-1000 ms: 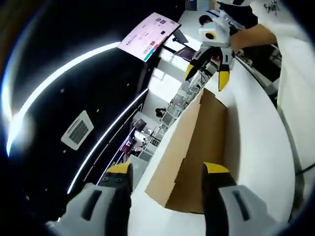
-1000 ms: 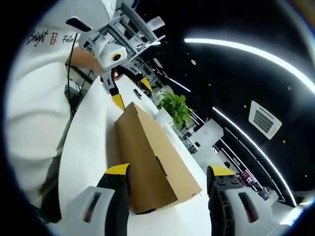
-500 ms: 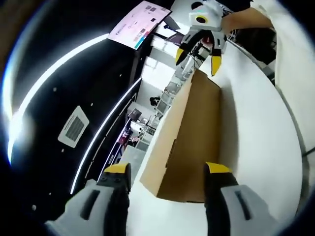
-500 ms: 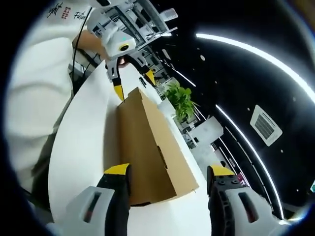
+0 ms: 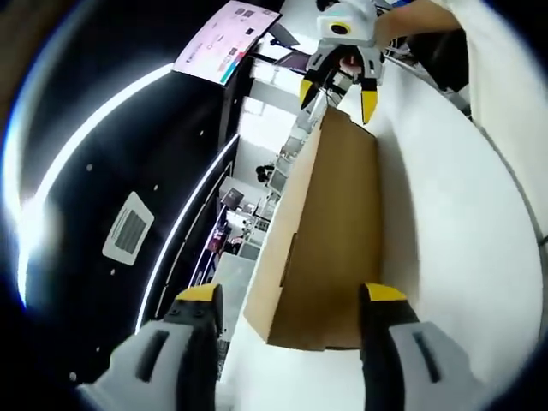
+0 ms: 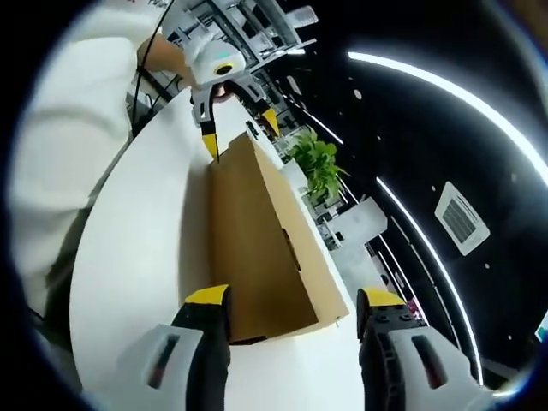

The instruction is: Operate the shoe box by opening the lid, removing the specified soft item, and placing it in the target area until the item is outside and the box remains undamaged.

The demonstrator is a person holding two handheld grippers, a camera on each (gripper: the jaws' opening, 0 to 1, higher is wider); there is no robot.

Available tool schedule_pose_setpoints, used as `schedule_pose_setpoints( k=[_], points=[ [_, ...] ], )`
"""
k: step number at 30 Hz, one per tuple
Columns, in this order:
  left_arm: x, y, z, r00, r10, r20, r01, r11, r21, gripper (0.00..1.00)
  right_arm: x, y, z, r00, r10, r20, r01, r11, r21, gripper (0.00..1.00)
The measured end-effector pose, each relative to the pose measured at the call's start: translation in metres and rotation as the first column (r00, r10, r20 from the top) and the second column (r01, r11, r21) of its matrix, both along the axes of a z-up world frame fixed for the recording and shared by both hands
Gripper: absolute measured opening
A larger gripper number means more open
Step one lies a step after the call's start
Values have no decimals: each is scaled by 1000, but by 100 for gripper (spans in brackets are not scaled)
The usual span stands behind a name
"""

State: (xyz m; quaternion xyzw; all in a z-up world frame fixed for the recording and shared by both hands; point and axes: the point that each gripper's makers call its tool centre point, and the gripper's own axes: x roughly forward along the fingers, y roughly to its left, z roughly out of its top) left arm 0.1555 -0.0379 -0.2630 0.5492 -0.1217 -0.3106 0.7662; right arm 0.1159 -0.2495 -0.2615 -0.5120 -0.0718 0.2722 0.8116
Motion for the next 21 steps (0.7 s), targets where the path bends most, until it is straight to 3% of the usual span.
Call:
schedule_pose_setpoints(
  k=[6,10,13,16,21],
  points=[
    [3,4,0,1000,6,-5,-6,1000,-20,65,5,0,-4,999,-28,16,29,997,-70,54],
    [3,4,-2,1000,1,-13,-2,999,-40,65,5,2,-7,1000,-19,5,19,997,-69,52],
    [1,4,-9,1000,1,18,-2,999,37,65,6,1,-6,1000,-25,16,26,997,-78,48],
    [3,2,-14,1000,5,-15,-5,1000,2,65,7,2,-6,1000,-23,16,24,997,-72,49],
    [1,0,-18,999,1,-48,-1,1000,8,57,9,-1,-10,999,-40,21,42,995,-94,46]
  ],
)
